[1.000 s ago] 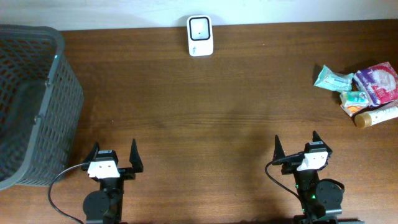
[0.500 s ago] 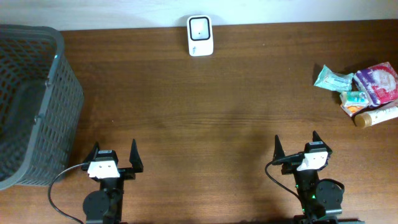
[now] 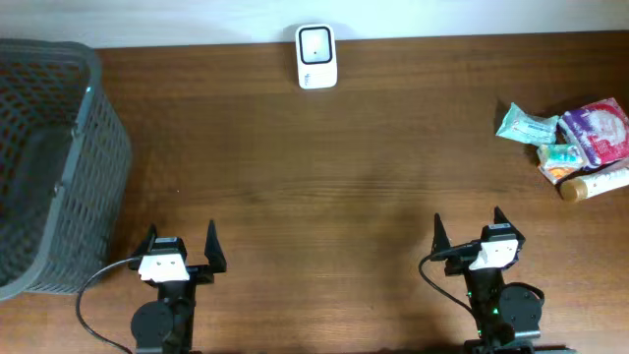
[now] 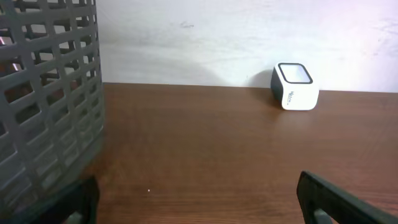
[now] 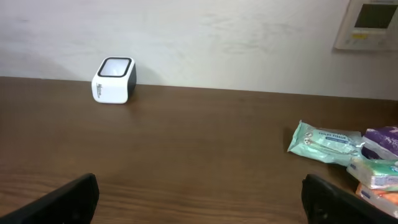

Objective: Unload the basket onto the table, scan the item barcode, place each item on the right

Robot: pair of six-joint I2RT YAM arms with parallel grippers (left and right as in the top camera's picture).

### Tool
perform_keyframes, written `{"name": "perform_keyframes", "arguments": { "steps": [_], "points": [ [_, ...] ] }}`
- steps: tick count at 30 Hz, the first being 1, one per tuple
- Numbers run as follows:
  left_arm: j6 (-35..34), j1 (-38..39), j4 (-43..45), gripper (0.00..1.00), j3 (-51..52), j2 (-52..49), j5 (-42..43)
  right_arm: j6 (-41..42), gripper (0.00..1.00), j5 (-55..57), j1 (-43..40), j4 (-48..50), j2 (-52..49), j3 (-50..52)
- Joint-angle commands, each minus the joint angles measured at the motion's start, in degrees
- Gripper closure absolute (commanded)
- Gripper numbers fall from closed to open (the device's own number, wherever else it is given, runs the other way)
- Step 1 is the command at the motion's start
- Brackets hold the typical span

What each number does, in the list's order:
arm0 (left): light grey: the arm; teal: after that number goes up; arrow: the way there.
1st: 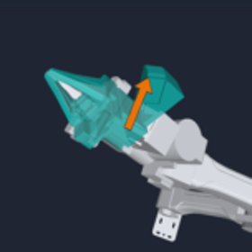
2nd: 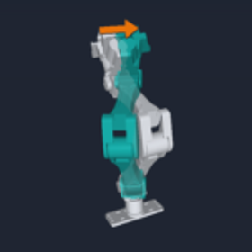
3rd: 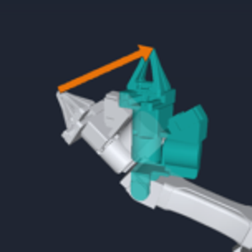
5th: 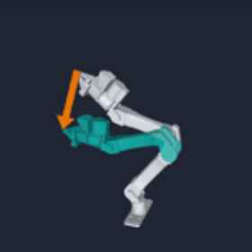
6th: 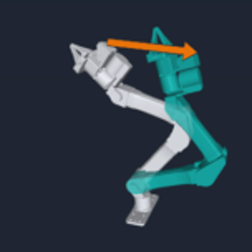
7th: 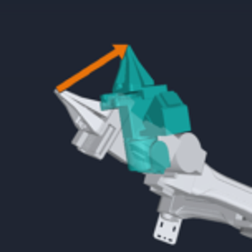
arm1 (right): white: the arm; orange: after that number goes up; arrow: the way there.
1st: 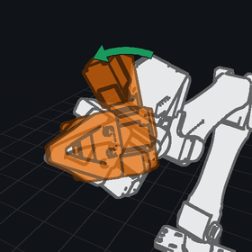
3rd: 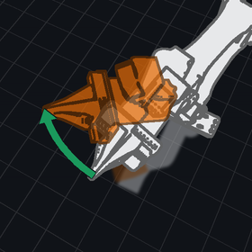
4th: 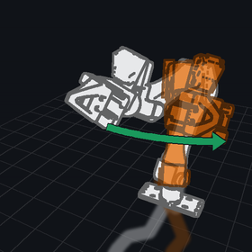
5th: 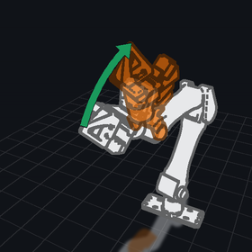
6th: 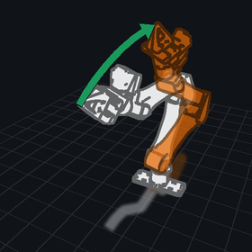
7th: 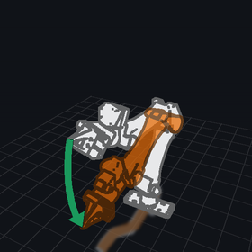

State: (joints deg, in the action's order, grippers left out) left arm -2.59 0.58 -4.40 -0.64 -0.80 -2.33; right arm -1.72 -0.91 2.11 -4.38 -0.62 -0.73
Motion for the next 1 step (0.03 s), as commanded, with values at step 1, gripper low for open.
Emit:
{"name": "perform_keyframes", "arguments": {
  "steps": [1],
  "points": [
    [1.1,0.0,-0.3,0.01,0.2,0.5,0.0,-0.2,0.01,0.9,-0.3,-0.3,0.4,0.4]
  ]
}}
